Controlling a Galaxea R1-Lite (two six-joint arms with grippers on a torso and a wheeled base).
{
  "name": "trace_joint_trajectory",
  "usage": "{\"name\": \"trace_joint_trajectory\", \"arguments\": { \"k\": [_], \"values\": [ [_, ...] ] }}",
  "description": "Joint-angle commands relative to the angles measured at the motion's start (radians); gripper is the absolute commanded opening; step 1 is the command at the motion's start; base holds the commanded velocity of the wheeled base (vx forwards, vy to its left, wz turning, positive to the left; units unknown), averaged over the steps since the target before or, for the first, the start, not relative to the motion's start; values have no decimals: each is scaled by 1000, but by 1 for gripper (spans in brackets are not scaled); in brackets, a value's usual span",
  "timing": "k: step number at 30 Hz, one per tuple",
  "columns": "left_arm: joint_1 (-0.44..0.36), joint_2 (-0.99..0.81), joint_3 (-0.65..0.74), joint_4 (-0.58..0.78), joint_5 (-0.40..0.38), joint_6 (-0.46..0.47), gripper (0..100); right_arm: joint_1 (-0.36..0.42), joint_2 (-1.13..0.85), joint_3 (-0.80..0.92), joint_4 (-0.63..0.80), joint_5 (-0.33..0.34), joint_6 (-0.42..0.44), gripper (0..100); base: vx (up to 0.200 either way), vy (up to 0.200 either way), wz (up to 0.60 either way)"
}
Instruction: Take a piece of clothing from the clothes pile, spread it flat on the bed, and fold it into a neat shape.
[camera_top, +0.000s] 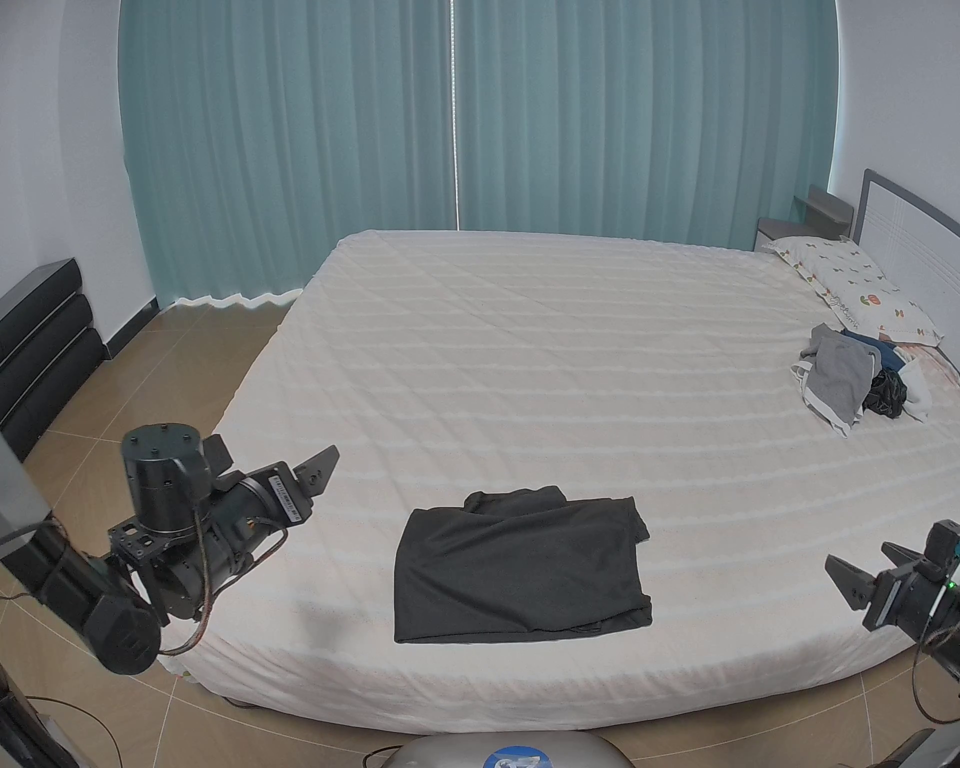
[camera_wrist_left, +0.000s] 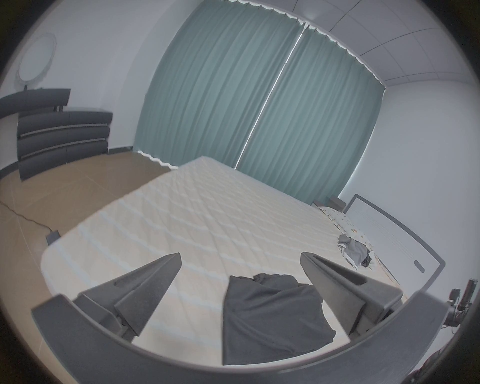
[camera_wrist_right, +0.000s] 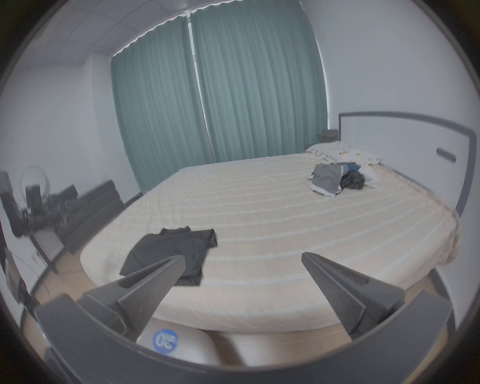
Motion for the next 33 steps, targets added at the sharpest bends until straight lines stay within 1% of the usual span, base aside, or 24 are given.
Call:
{"name": "trace_joint_trajectory", "arguments": {
  "k": [1,4,6,8,10,11,13,14,18,19,20,21,23,24,25,27,29,30,31,33],
  "values": [
    [91,-284,216,-39,40,152,100,-118,-561,11,391,-32,-259,100,0,0,0],
    [106,-382,281,-39,52,187,100,-196,-708,-12,525,-29,-292,100,0,0,0],
    [108,-428,302,-34,78,200,100,-215,-782,-21,592,-24,-298,100,0,0,0],
    [106,-511,333,-30,184,237,100,-215,-958,-27,735,-19,-301,100,0,0,0],
    [106,-516,333,-30,189,238,100,-213,-967,-27,743,-19,-302,100,0,0,0],
    [103,-581,360,-26,242,253,100,-209,-1036,-26,824,-24,-312,100,0,0,0],
    [103,-581,360,-26,242,253,100,-209,-1036,-26,824,-24,-312,100,0,0,0],
    [105,-680,419,-20,258,258,100,-206,-1024,-18,807,-19,-282,100,0,0,0],
    [108,-801,419,56,265,260,100,-206,-1024,-13,792,-30,-275,100,0,0,0],
    [108,-870,419,110,264,261,100,-207,-1022,-15,787,-50,-278,100,0,0,0],
    [108,-890,419,128,262,263,100,-207,-1022,-15,787,-62,-279,100,0,0,0],
    [108,-947,419,193,264,270,100,-218,-1021,-23,801,-115,-289,100,0,0,0],
    [108,-1017,419,277,264,283,100,-233,-1021,-20,792,-156,-295,100,0,0,0],
    [108,-1040,419,302,264,286,100,-235,-1021,-18,789,-165,-295,100,0,0,0],
    [106,-1098,419,366,262,287,100,-235,-1022,-17,787,-167,-284,100,0,0,0],
    [108,-1177,419,449,262,286,100,-235,-1022,-13,789,-156,-243,100,0,0,0],
    [106,-1270,419,533,259,287,100,-235,-1022,-10,787,-112,-194,100,0,0,0],
    [106,-1282,419,544,258,287,100,-235,-1022,-10,787,-101,-190,100,0,0,0],
    [100,-1342,419,604,253,292,100,-235,-1022,-7,787,-29,-192,100,0,0,0],
    [97,-1382,419,658,253,302,100,-235,-1021,5,770,37,-190,100,0,0,0]
  ]
}}
